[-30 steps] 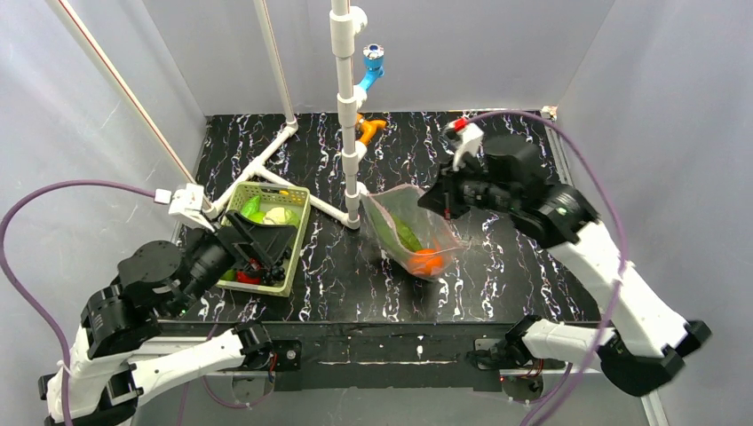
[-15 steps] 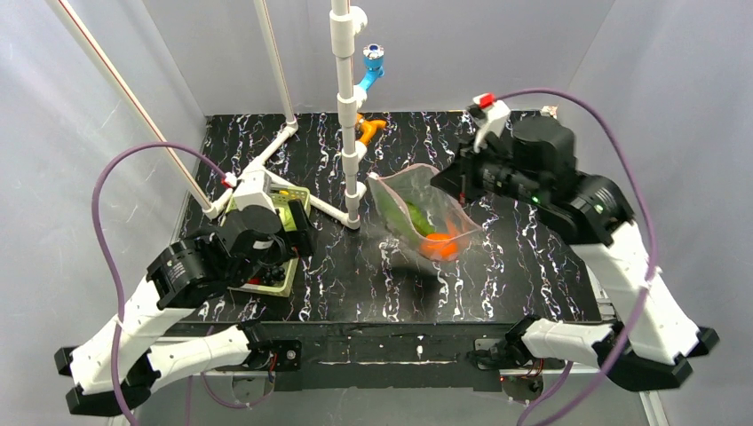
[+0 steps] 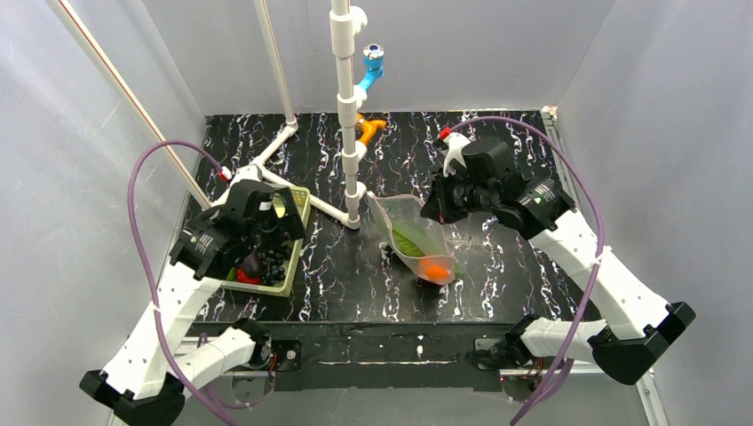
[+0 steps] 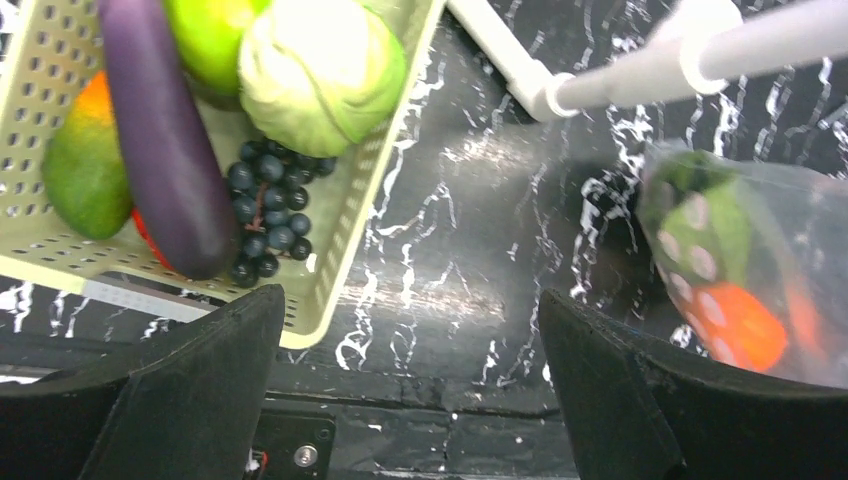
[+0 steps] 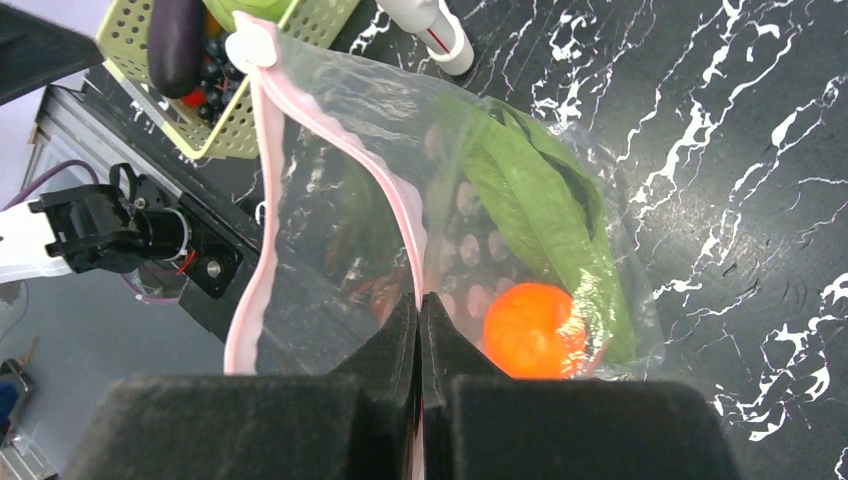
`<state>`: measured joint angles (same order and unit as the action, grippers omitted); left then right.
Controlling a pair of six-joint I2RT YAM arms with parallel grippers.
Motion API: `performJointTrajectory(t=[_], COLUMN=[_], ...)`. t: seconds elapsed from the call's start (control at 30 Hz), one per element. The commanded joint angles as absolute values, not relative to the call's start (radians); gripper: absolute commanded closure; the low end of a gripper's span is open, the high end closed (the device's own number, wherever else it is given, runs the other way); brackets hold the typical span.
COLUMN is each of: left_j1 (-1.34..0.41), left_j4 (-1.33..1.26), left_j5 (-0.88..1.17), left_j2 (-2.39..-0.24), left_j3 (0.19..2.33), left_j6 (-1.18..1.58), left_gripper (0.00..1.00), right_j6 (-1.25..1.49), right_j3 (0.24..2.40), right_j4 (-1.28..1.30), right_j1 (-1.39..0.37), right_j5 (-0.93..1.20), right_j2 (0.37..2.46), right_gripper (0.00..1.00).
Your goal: Place the food in the zip-top bag and seal the zipper
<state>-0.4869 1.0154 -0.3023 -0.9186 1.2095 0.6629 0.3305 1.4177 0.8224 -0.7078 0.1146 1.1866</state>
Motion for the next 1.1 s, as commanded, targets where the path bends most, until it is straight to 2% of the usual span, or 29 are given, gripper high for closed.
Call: performJointTrajectory(t=[0.0, 0.17, 0.27, 0.53, 0.87, 1.0, 1.07], left_j1=[-0.368, -0.252, -0.221, -0.141, -0.138, -0.138, -0.138], left_j4=[0.979, 0.863, 0.783, 0.671, 0.636, 0.626, 0.624], left_j5=[-0.305, -0.270, -0.288, -0.175, -0.171, -0.157, -0.152], left_j2=[-0.960, -1.073, -1.151, -1.340, -1.354, -1.342, -1.338], left_j3=[1.222, 1.189, 1.179, 1.157, 1.034, 1.014, 1.012], left_j6=[0.563, 0.508, 0.490, 0.509, 0.578, 0.577, 0.569], left_gripper=[0.02, 0.02, 0.02, 0.02, 0.02, 0.11, 0.24], right_j6=[0.322, 0.329, 0.332, 0.338, 0.341, 0.341, 0.342], right_j3=[1.504, 1.496, 1.494, 1.506, 1.490, 1.481, 1.481], right_j4=[0.797, 0.801, 0.802, 0.811, 0.799, 0.792, 0.792], right_j1=[-0.706, -0.706, -0.706, -0.706, -0.706, -0.706, -0.706], right_j5=[0.122, 0.139, 0.144, 0.144, 0.149, 0.153, 0.151], right_j2=[1.142, 1.137, 1.128, 1.119, 1.117, 1.116, 1.115], right_gripper=[0.99, 0.99, 0.99, 0.99, 0.99, 0.99, 0.99])
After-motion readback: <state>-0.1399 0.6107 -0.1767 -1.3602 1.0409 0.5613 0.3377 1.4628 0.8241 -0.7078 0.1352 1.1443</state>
